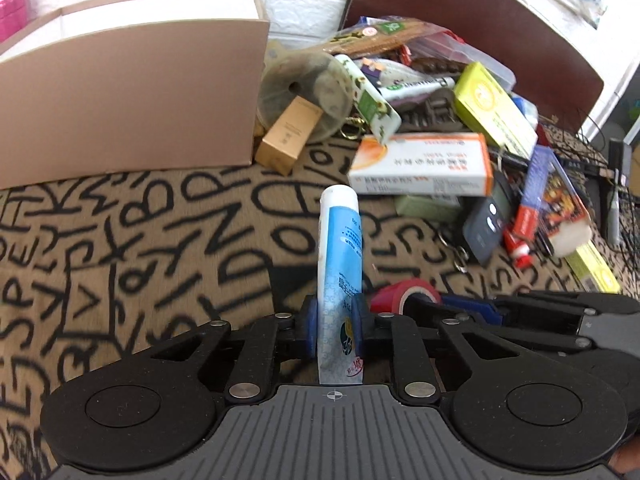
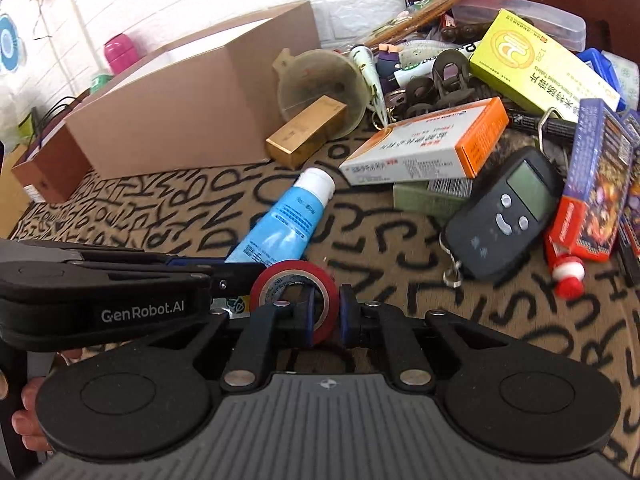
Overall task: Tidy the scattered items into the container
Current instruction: 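Lift the tube with the left gripper while the right gripper lifts the red tape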
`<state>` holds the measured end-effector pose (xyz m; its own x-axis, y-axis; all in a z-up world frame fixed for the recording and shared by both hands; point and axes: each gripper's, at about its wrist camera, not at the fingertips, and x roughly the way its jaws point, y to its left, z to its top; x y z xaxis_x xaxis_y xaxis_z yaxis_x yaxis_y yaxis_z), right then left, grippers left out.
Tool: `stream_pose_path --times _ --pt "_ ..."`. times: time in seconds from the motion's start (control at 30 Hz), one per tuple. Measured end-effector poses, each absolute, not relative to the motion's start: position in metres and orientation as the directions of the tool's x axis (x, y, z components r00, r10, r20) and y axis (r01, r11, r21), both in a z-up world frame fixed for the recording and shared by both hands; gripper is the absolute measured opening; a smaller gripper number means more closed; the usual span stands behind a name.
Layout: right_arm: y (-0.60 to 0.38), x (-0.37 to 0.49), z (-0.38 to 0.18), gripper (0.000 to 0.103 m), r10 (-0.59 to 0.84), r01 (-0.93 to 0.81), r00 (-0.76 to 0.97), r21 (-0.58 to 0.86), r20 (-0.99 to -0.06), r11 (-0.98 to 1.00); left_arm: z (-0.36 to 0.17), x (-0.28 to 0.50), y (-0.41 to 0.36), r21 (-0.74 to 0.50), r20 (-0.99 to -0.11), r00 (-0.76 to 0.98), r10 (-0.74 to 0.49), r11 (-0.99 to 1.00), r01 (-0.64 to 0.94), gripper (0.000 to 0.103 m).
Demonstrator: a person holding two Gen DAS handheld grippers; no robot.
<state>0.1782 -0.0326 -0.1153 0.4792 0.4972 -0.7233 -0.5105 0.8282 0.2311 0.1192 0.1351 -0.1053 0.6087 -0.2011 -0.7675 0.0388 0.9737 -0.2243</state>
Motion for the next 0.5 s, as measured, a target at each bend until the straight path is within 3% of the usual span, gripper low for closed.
stream_pose_path --times 0.5 --pt "-0.051 0.141 -0.106 0.014 0.521 -0.515 0.493 0.249 -0.697 0.820 -0.104 0.066 0.137 -0.284 -0.763 0.599 -0.243 0.958 0.028 0.013"
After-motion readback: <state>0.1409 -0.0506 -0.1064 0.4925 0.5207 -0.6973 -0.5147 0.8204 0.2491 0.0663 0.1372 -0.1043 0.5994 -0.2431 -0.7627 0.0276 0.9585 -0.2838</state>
